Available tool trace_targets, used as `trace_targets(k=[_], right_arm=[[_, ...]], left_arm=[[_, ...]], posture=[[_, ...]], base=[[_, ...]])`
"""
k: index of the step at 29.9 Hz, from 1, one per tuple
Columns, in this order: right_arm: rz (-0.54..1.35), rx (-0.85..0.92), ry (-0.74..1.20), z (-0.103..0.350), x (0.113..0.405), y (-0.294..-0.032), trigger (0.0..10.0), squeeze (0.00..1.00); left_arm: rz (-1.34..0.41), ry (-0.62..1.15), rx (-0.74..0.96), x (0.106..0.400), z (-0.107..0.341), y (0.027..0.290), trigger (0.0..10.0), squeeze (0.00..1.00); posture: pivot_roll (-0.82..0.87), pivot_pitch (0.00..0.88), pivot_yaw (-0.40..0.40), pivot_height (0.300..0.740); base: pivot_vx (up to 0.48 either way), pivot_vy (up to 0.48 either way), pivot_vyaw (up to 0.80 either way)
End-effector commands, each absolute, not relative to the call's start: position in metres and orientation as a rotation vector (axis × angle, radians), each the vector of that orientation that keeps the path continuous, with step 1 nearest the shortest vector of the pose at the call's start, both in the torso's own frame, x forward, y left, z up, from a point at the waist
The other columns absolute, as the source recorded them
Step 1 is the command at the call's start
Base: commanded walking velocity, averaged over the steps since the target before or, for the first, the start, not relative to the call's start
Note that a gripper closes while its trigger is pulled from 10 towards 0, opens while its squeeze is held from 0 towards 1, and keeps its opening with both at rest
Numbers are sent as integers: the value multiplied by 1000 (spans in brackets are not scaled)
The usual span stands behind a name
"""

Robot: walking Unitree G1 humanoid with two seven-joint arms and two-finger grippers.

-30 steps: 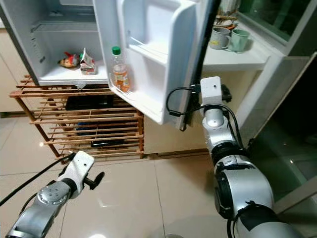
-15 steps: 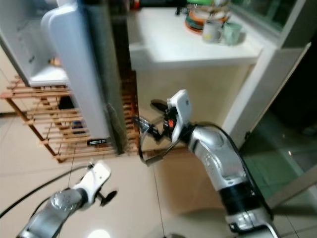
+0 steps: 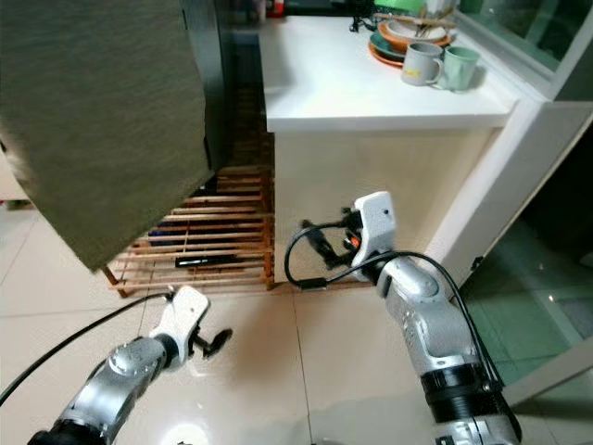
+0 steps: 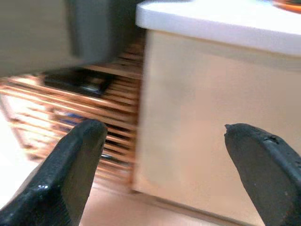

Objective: Restocking fridge

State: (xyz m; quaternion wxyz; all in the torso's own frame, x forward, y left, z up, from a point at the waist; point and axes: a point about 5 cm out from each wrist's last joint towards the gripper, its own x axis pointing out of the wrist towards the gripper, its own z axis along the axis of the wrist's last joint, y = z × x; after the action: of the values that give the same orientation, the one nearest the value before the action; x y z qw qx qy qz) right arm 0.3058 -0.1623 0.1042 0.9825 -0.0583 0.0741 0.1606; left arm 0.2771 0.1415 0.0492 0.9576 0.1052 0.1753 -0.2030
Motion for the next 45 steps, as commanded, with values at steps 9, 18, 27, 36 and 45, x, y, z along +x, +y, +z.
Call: trace_targets(k=[9,18,27,36,45], right_arm=[[212,-66,57,102,315,-139,10000,0],[244,-105,42,99,312,-136,10000,0],[208,7,30,98,312,-140,10000,0],[302,24,22,97,314,-118,10000,0],[337,28,26,96,319,-108,10000,0]], left_arm=[[-255,-43,-77,293,134,134,10000,0],[-169,18,-71,302,126,136,10000,0],[-167,20,-50,310,129,137,10000,0],[-148,15,-12,310,130,149,10000,0],[-92,27,36,310,129,163,10000,0]], posture=[[-88,0,-34,740],[-123,0,-31,740],[-123,0,12,740],[-77,0,-1,740],[-42,0,-16,740]], base=[[95,0,0],[423,29,0],[96,445,0],[0,480,515],[0,479,502]])
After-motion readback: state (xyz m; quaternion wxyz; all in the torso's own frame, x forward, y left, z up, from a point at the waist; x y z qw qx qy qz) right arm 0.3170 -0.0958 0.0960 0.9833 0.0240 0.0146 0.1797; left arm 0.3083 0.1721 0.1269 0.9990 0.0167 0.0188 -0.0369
